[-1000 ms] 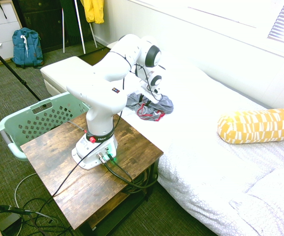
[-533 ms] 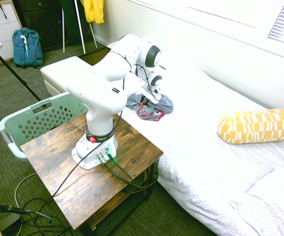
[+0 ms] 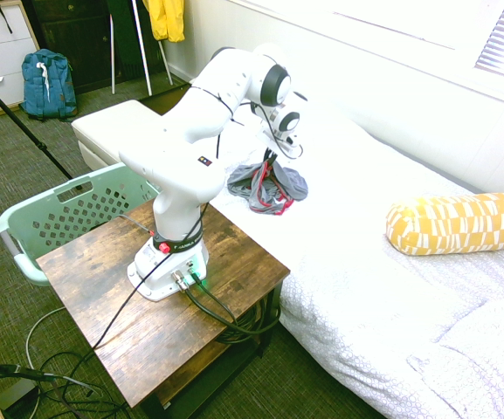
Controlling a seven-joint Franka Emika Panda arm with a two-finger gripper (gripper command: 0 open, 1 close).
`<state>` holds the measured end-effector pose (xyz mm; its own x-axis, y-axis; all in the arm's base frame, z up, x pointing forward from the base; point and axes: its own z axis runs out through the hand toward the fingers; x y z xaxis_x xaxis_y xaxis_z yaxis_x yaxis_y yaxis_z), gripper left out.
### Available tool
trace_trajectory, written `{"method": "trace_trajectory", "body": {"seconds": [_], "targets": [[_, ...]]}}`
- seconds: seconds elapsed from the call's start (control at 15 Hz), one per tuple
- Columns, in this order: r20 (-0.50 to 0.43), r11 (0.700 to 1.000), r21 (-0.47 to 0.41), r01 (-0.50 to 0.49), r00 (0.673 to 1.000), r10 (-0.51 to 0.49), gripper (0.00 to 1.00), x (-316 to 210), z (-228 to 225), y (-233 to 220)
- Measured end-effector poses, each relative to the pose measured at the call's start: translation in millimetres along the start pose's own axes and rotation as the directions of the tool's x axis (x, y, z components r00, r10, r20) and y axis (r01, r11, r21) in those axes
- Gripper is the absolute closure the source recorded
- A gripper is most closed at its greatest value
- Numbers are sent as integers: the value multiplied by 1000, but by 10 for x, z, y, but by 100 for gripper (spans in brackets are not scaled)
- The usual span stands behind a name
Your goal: Put my clothes in the laundry bag
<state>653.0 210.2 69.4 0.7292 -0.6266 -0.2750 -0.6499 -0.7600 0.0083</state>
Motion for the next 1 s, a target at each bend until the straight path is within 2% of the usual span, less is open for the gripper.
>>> {"method": "trace_trajectory", "body": {"seconds": [0.2,0.47,0.73,1.0], "targets": [[-43,997,59,54,998,-51,100,-342,-991,-197],[-78,974,121,192,980,-184,100,-1357,-2237,-399],[-100,924,112,365,930,-355,100,-2641,-2962,-256],[-109,858,35,513,855,-507,100,-4086,-3300,205]]}}
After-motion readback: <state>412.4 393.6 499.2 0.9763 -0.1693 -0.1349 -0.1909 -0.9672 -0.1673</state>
